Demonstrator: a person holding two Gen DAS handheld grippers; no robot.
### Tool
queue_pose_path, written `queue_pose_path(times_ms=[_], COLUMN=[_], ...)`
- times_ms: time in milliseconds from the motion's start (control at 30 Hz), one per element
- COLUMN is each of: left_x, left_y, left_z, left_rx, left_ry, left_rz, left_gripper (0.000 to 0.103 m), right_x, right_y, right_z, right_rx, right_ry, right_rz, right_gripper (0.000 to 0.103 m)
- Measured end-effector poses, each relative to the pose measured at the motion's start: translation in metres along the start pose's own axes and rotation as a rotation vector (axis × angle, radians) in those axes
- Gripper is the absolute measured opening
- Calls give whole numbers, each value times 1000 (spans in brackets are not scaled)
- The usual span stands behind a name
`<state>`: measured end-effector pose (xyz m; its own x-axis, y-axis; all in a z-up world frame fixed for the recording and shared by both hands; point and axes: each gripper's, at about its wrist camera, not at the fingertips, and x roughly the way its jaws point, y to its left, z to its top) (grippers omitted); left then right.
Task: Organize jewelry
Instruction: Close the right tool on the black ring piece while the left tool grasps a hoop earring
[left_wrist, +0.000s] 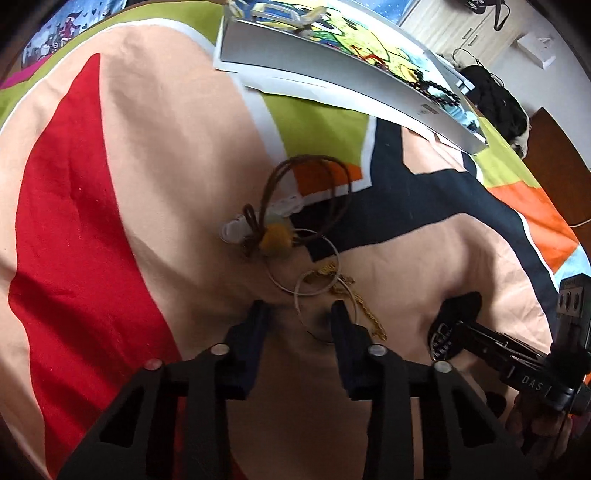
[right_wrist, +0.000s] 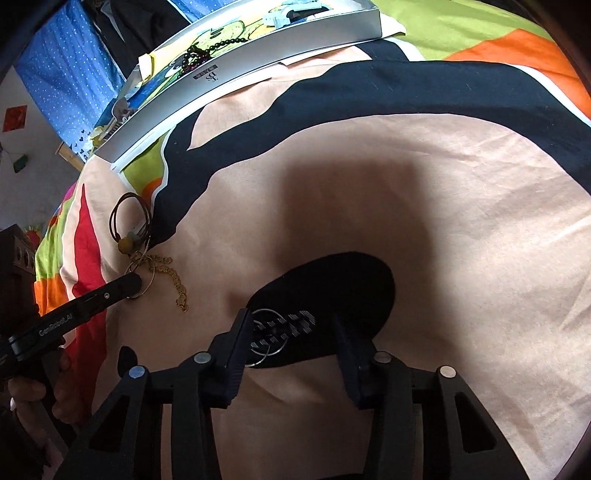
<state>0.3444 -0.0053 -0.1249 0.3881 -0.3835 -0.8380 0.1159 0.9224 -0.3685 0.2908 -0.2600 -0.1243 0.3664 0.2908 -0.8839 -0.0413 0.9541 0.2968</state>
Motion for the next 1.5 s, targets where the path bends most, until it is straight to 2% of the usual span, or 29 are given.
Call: queue_pose_path(times_ms=[267,400,467,600,633,800,1133,1500], left_x=[-7,-7,-10,-14,-15,-17,-27,-42], left_y=[-6,-14,-15,-21,-24,-34,-46,-61], left_z=[-5,-6,-7,-10,-11,-22,-33,-37], left_rx=[26,40,34,49,57,68,94,162], left_ry=[0,3,8,12,14,62,65,-27], left_rz=[26,36,35,47,42,-11,-43,-82], left_gripper=[8,4,3,1,1,0,0,0], right_x=[2,3,3,2,2,-4,-23,-54], right_y=[-1,4,8,9,9,12,20,7], right_z=[-2,-4,-4,-5,-5,-5,-4,0], right_rx=[8,-6,-25,-42,-43,-43,-46,16], right_ry=[-5,4,10,13,12,-7,-88,-223], right_rz=[0,-11,-18,-30,-27,-3,11,44], right_gripper=[37,34,33,21,17,10,5,3])
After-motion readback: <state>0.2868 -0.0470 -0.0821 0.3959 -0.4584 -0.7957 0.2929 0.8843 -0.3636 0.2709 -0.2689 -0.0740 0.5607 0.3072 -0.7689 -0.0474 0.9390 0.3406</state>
